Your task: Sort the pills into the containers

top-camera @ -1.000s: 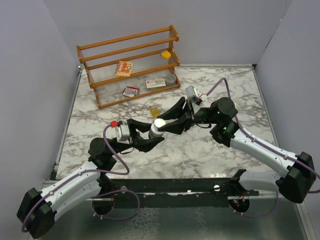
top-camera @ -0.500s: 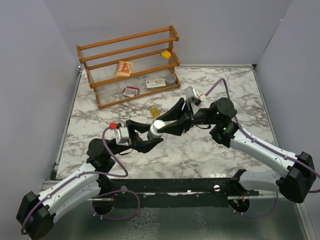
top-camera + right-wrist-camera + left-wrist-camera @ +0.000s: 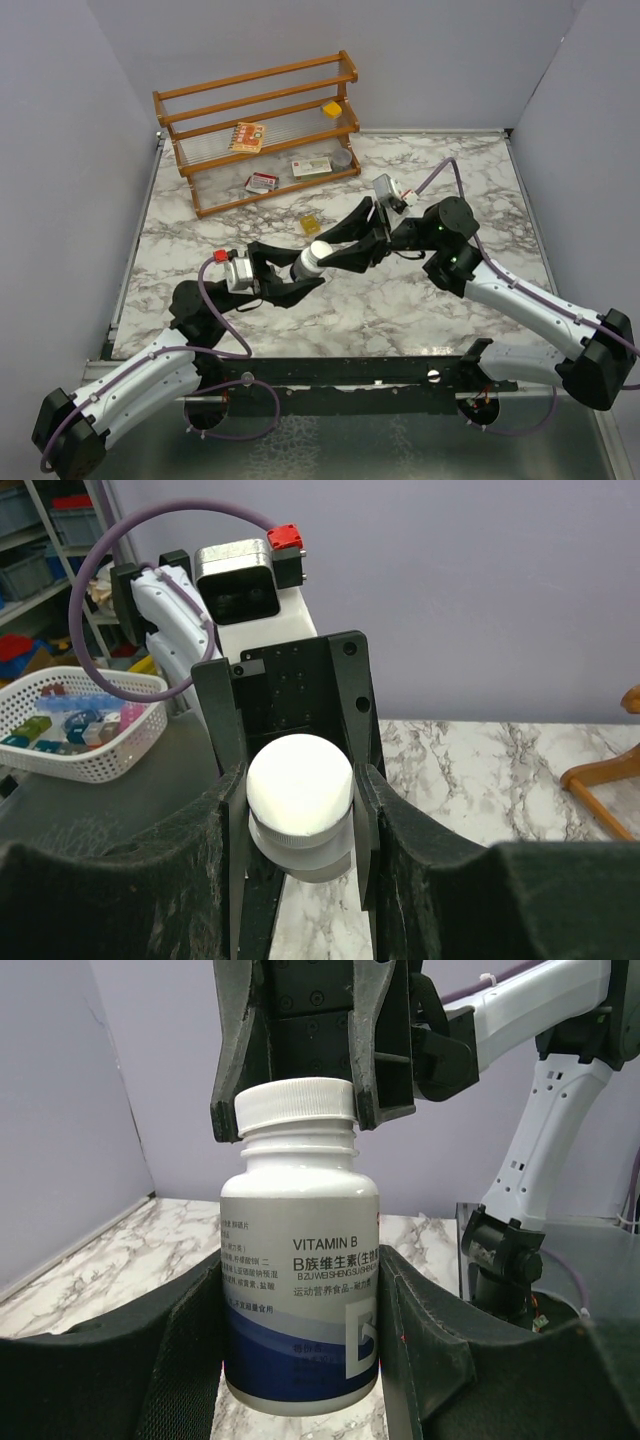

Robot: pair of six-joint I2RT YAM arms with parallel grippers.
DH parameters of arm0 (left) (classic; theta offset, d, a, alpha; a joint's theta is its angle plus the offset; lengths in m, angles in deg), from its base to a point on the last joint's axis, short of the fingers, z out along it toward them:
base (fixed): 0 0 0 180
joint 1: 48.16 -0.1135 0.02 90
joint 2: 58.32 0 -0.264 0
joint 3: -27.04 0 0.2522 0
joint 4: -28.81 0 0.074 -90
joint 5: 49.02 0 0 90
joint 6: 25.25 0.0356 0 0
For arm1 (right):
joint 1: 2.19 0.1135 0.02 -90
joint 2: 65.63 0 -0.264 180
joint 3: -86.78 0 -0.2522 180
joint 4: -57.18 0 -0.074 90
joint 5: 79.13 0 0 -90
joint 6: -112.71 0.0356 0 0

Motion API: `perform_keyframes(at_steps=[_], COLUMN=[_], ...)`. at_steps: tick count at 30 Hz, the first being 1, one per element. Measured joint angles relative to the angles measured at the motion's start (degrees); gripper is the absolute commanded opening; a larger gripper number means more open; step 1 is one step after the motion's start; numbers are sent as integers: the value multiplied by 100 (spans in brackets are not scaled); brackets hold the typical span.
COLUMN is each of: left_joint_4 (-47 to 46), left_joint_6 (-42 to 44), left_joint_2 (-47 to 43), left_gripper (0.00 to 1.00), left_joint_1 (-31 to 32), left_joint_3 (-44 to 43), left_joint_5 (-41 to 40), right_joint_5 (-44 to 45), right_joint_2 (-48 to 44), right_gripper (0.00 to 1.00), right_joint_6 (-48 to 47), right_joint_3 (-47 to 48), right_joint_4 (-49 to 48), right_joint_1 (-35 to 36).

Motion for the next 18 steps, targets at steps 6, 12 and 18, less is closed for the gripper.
perform_keyframes(at_steps=[6,12,18], left_joint_4=[-55,-98,-190], left_joint_6=[-2,-24,-46], left_joint_2=[-44,-48,-46], left_gripper=[0,0,0], left_joint_1=[2,2,2], left_joint_3=[2,2,4], left_joint_5=[-81,-197,-245], right_joint_5=[50,46,46], right_joint_2=[-90,-63,20], right_gripper=[1,1,1], right_joint_6=[-39,66,295], right_joint_3=[0,-2,-46], right_joint_4=[72,-57,-415], right_joint_1=[-2,-7,-9])
